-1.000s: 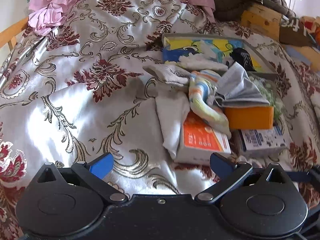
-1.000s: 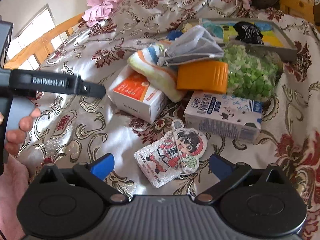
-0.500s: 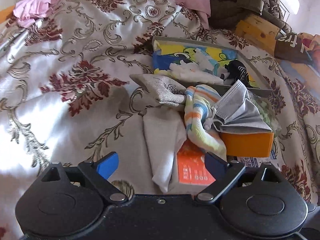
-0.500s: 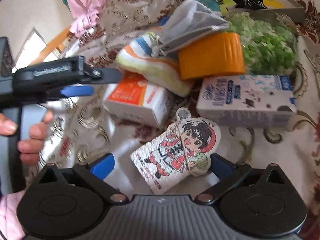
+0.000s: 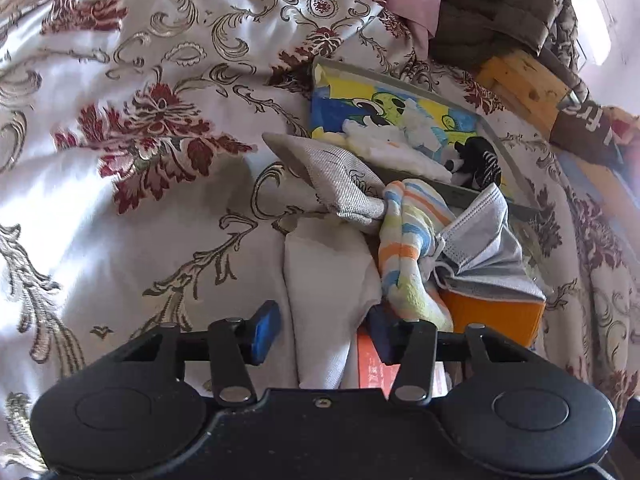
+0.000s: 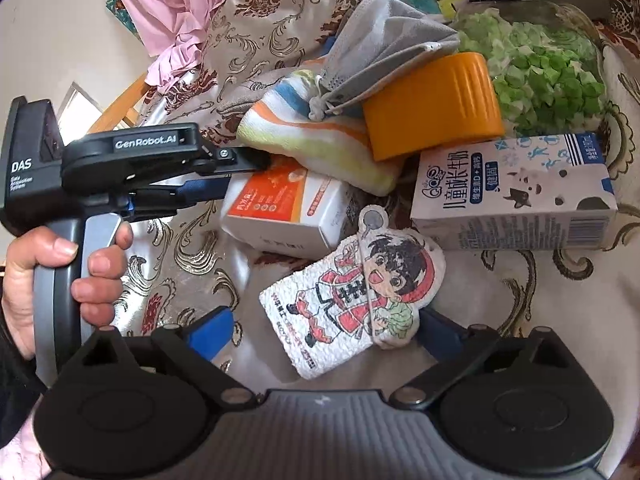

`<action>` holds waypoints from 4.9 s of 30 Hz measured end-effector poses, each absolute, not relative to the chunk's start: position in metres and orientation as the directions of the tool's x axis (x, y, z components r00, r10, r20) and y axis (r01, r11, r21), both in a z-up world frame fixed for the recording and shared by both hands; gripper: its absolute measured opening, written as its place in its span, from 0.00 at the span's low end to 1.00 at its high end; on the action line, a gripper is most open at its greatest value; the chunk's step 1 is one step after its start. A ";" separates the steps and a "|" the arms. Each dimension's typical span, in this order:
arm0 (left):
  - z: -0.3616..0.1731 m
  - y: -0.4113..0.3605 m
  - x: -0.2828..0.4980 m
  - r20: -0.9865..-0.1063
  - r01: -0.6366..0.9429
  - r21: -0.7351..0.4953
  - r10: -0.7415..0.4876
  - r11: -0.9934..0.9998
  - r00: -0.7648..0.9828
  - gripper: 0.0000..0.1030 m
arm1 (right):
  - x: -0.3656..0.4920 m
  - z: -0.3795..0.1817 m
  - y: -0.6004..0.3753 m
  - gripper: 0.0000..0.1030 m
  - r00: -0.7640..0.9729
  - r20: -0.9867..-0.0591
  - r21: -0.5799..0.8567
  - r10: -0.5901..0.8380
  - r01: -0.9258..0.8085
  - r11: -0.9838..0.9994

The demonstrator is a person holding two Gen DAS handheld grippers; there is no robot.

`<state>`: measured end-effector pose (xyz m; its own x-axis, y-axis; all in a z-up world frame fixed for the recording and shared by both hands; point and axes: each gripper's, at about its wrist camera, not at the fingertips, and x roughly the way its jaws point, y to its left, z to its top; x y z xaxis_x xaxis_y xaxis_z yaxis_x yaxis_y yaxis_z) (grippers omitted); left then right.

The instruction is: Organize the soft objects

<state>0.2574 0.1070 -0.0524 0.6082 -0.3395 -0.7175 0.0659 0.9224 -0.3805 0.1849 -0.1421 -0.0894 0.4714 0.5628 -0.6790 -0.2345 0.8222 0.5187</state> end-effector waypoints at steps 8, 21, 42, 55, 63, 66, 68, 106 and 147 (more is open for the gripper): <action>-0.065 0.118 0.270 -0.707 0.018 -0.493 -0.412 0.870 0.574 0.52 | 0.184 -0.086 -0.144 0.96 0.479 -0.644 0.558 0.597 -0.239 0.795; -0.058 0.125 0.265 -0.689 -0.029 -0.559 -0.445 0.828 0.573 0.16 | 0.183 -0.081 -0.160 0.92 0.518 -0.591 0.622 0.618 -0.196 0.759; -0.061 0.116 0.257 -0.749 0.002 -0.416 -0.344 0.909 0.566 0.09 | 0.195 -0.088 -0.178 0.83 0.551 -0.540 0.722 0.636 -0.085 0.686; -0.054 0.115 0.206 -0.787 -0.134 -0.473 -0.350 0.871 0.509 0.06 | 0.193 -0.092 -0.190 0.71 0.552 -0.533 0.748 0.641 -0.047 0.662; -0.055 0.087 0.170 -0.783 -0.116 -0.511 -0.406 0.852 0.472 0.06 | 0.186 -0.086 -0.193 0.71 0.559 -0.528 0.736 0.639 -0.074 0.673; -0.056 0.088 0.170 -0.782 -0.121 -0.516 -0.409 0.848 0.470 0.06 | 0.182 -0.077 -0.182 0.71 0.569 -0.557 0.667 0.605 -0.129 0.734; -0.060 0.090 0.172 -0.786 -0.140 -0.521 -0.408 0.842 0.465 0.07 | 0.179 -0.073 -0.174 0.71 0.572 -0.573 0.618 0.586 -0.167 0.768; -0.073 0.092 0.185 -0.832 -0.182 -0.454 -0.342 0.872 0.436 0.25 | 0.194 -0.089 -0.160 0.31 0.495 -0.603 0.634 0.626 -0.179 0.753; 0.002 0.056 0.124 -0.467 0.107 -0.391 -0.297 0.914 0.833 0.12 | 0.134 -0.002 -0.177 0.12 0.755 -0.406 0.390 0.515 -0.367 0.845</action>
